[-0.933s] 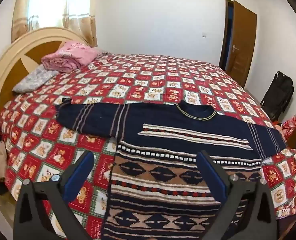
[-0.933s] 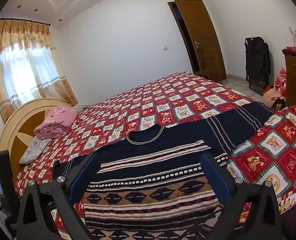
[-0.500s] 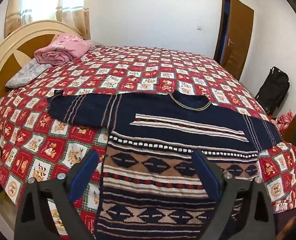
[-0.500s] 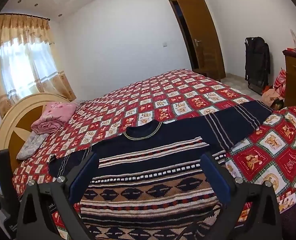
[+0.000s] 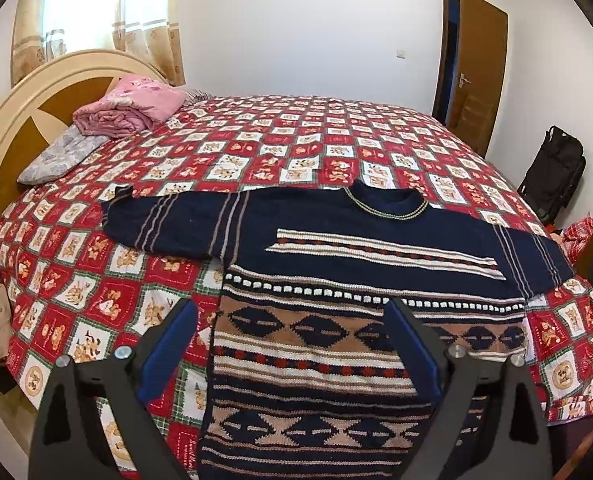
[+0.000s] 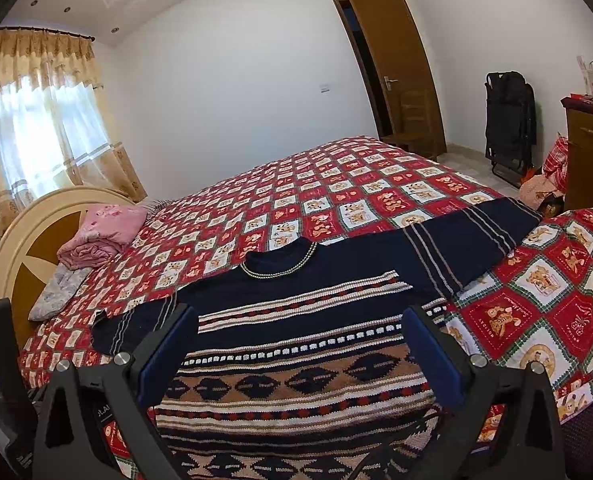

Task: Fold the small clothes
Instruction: 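Move both tools toward the spread navy sweater on the bed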

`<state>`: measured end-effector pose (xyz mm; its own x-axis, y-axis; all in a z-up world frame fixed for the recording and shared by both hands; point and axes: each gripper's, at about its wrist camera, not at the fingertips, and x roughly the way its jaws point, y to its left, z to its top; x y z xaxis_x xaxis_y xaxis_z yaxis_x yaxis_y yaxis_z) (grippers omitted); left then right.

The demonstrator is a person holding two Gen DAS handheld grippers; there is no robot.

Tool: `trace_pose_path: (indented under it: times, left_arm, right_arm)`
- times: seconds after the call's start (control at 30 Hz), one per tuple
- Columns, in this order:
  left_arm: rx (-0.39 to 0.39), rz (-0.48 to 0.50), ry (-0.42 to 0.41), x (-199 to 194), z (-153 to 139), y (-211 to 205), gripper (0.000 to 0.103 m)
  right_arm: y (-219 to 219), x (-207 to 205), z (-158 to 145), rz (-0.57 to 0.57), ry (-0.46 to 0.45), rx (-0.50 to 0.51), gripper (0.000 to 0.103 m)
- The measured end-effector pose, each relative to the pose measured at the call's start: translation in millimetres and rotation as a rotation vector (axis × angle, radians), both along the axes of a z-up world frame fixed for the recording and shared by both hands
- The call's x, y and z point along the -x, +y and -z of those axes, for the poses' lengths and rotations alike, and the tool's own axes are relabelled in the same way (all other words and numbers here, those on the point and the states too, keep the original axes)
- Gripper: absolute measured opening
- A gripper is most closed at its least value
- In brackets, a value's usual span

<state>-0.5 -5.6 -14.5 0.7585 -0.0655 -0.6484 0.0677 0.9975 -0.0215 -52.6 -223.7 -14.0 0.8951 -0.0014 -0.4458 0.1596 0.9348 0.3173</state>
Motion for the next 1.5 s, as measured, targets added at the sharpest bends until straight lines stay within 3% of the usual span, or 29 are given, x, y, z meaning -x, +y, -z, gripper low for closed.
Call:
trace_pose_path:
  times: [0.93, 1.5]
  left_arm:
    - [-0.027, -0.007, 0.005, 0, 6, -11, 0.096]
    - [-0.026, 0.062, -0.017, -18, 20, -37, 0.096]
  right_arm:
    - [-7, -1, 10, 0.024, 0.017, -0.004, 0.102]
    - [-35, -28, 42, 0.084, 0.096, -0.037, 0.102]
